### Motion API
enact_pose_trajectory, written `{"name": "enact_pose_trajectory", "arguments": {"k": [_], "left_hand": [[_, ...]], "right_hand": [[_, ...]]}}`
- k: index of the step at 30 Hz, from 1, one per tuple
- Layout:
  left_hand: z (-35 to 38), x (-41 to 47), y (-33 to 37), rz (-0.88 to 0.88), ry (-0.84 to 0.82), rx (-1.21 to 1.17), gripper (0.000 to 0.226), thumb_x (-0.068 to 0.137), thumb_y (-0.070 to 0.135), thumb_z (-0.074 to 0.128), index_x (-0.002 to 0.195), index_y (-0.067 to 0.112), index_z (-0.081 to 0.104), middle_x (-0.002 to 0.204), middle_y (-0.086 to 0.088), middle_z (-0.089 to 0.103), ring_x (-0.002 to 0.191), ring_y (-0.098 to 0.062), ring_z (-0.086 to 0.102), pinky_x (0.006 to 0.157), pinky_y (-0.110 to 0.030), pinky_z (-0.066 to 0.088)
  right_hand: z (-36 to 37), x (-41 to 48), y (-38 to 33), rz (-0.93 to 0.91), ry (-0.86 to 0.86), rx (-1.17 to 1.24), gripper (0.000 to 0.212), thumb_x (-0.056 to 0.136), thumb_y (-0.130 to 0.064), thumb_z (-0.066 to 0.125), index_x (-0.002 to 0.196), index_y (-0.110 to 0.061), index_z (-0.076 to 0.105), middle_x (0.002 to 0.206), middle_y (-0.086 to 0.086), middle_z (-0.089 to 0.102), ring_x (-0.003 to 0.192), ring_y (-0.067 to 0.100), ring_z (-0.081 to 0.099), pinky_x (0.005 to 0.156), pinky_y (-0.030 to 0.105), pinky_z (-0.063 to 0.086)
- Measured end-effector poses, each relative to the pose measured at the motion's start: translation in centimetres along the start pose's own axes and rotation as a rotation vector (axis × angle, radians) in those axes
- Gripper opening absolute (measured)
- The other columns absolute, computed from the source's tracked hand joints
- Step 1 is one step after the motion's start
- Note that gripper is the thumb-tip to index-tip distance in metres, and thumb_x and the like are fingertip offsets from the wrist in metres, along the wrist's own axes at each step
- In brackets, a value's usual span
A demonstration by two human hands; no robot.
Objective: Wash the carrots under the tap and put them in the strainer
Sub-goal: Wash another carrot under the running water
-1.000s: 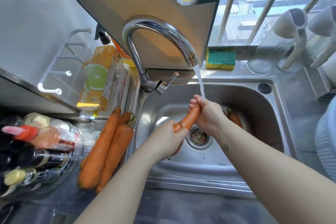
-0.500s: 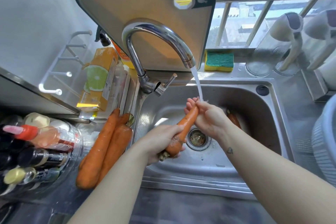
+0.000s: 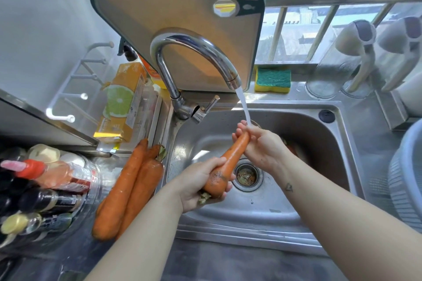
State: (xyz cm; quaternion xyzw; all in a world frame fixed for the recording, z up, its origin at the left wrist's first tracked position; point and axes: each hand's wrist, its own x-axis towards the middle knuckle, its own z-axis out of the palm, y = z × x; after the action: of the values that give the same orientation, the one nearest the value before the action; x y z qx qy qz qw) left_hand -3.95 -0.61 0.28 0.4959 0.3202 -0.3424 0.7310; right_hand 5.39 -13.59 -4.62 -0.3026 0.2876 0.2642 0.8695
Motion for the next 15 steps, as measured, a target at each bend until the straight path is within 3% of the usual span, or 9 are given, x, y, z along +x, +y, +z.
{"name": "enact_pose_trajectory", "arguments": {"k": [3,6,8,10,13,15], "left_hand": [[0.0,-0.1,-0.1,-0.033,-0.058,-0.009,0.028,0.093,0.030,0.053,0.098,0.002,0.059,0.077,-0.009,0.062,0.056,-0.013,0.059,0.048,-0.022,0.049],[0.1,0.3,-0.6,0.017,-0.060,0.097,0.023,0.093,0.027,0.056,0.104,0.007,0.056,0.077,-0.007,0.066,0.058,-0.014,0.061,0.050,-0.024,0.050],[0.0,0.6,-1.0,0.046,-0.049,0.143,0.024,0.091,0.030,0.058,0.105,0.010,0.056,0.077,-0.006,0.066,0.059,-0.014,0.062,0.049,-0.024,0.050],[0.0,0.8,-1.2,0.047,-0.027,0.113,0.029,0.090,0.035,0.058,0.104,0.010,0.057,0.074,-0.005,0.066,0.057,-0.014,0.061,0.047,-0.024,0.050],[-0.2,1.1,-1.0,-0.025,-0.023,-0.087,0.039,0.089,0.042,0.056,0.104,0.006,0.058,0.072,-0.006,0.065,0.053,-0.013,0.060,0.044,-0.023,0.051],[-0.2,1.0,-0.8,-0.089,-0.084,-0.234,0.042,0.087,0.044,0.056,0.104,0.005,0.061,0.071,-0.007,0.063,0.050,-0.013,0.060,0.043,-0.023,0.051]], "right_hand": [[0.1,0.5,-0.1,0.003,0.082,-0.001,0.009,0.100,-0.009,0.042,0.094,-0.007,0.048,0.064,0.002,0.044,0.048,0.009,0.044,0.048,0.023,0.048],[0.4,0.7,-0.3,-0.002,0.141,-0.071,0.032,0.102,-0.032,0.040,0.075,-0.015,0.043,0.048,-0.005,0.036,0.033,0.006,0.032,0.038,0.019,0.037],[0.5,0.5,-0.6,-0.006,0.142,-0.097,0.041,0.101,-0.042,0.036,0.069,-0.018,0.041,0.043,-0.006,0.034,0.032,0.007,0.032,0.045,0.020,0.034],[0.4,0.1,-0.7,0.010,0.075,-0.022,0.038,0.102,-0.039,0.034,0.076,-0.015,0.047,0.047,-0.004,0.040,0.038,0.008,0.038,0.054,0.022,0.037],[0.2,-0.7,-0.5,0.053,-0.076,0.046,0.022,0.103,-0.020,0.035,0.107,-0.005,0.051,0.077,0.006,0.058,0.067,0.014,0.054,0.073,0.030,0.047],[-0.4,-0.9,-0.3,0.082,-0.121,0.009,0.020,0.102,-0.012,0.037,0.112,-0.002,0.051,0.097,0.012,0.062,0.081,0.018,0.060,0.079,0.033,0.051]]}}
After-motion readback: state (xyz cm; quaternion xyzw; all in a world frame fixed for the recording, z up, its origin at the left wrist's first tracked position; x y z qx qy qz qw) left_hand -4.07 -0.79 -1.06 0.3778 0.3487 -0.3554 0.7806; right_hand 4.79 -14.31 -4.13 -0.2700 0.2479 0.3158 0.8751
